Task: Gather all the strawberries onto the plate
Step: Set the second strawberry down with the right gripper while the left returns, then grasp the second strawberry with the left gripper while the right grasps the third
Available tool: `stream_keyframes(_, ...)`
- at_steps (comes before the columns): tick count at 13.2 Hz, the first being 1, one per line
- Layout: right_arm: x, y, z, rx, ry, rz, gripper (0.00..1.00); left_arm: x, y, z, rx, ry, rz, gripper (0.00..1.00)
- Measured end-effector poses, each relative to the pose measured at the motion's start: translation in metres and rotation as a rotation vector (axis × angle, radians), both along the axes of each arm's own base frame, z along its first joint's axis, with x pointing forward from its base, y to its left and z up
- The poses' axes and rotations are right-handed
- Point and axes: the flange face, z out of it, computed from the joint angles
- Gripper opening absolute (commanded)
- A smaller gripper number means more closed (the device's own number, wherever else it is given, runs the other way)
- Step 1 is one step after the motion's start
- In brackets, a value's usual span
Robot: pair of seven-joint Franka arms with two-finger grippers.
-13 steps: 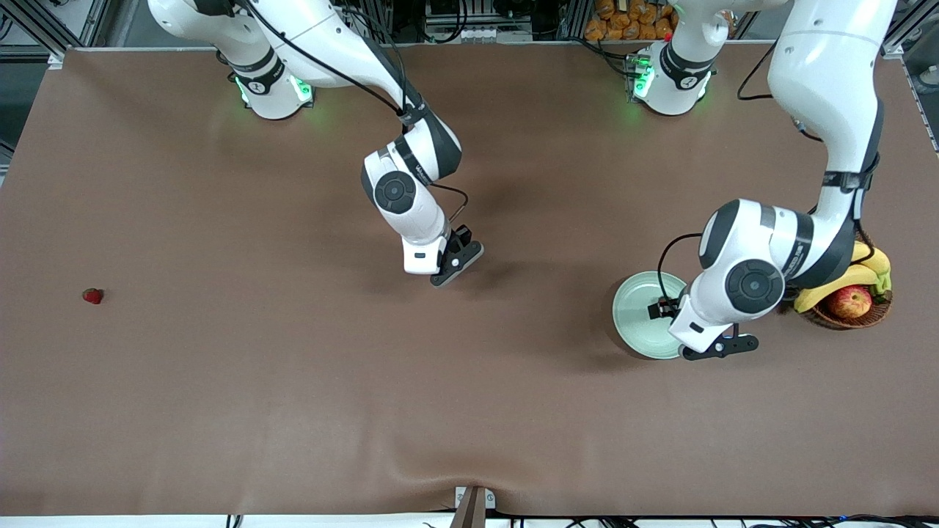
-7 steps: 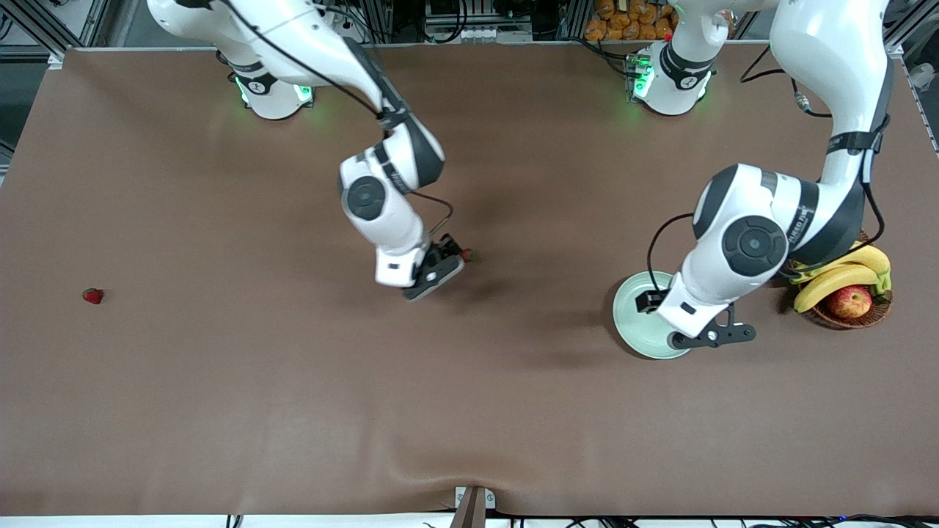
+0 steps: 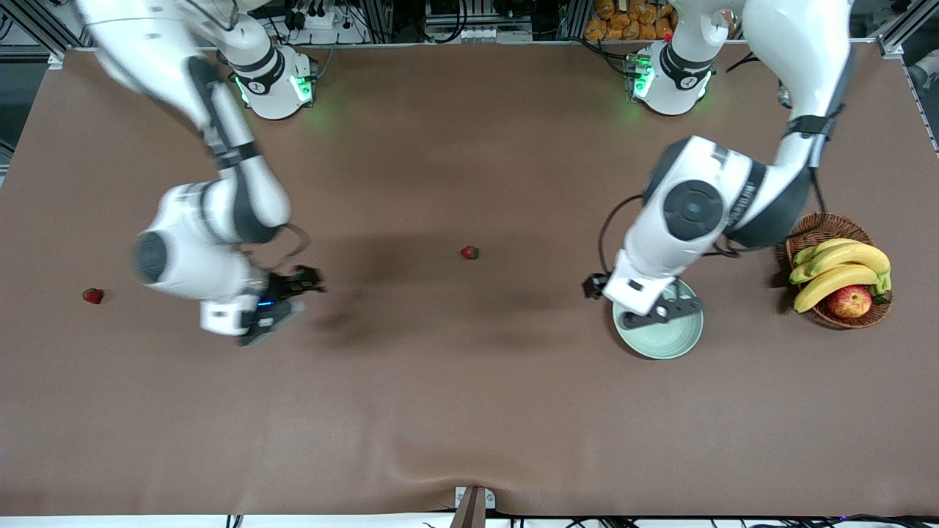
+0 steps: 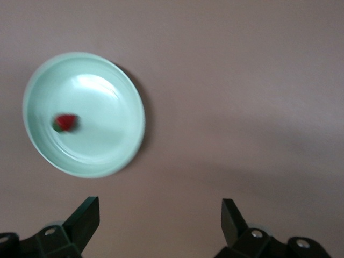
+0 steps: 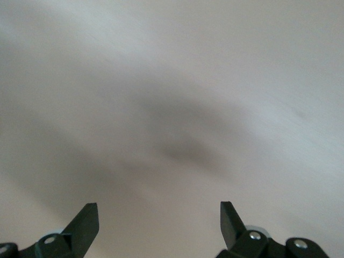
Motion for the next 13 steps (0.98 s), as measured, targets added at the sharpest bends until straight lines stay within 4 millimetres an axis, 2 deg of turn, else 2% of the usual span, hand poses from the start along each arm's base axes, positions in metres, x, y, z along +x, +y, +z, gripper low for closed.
stream_keyframes(2,-0.001,-0.091,-0.004,0.019,-0.018,0.030,1.00,-0.025,-0.045,-0.007,0.005,0.007,0.069,1.00)
stream_keyframes(4,-0.013,-0.176,-0.007,-0.003,-0.040,0.060,1.00,-0.050,-0.086,-0.020,0.013,0.024,0.150,1.00)
stream_keyframes(6,-0.029,-0.243,-0.007,-0.066,-0.030,0.060,1.00,-0.074,-0.127,-0.038,0.011,0.038,0.260,1.00)
stream_keyframes(8,-0.045,-0.294,-0.006,-0.113,-0.024,0.021,1.00,-0.091,-0.166,-0.058,0.002,0.050,0.371,1.00)
stream_keyframes(10,-0.060,-0.336,-0.009,-0.146,-0.029,-0.028,1.00,-0.102,-0.196,-0.081,-0.028,0.054,0.447,1.00)
stream_keyframes(13,-0.078,-0.380,-0.029,-0.174,-0.032,-0.103,1.00,-0.109,-0.218,-0.116,-0.078,0.059,0.518,1.00)
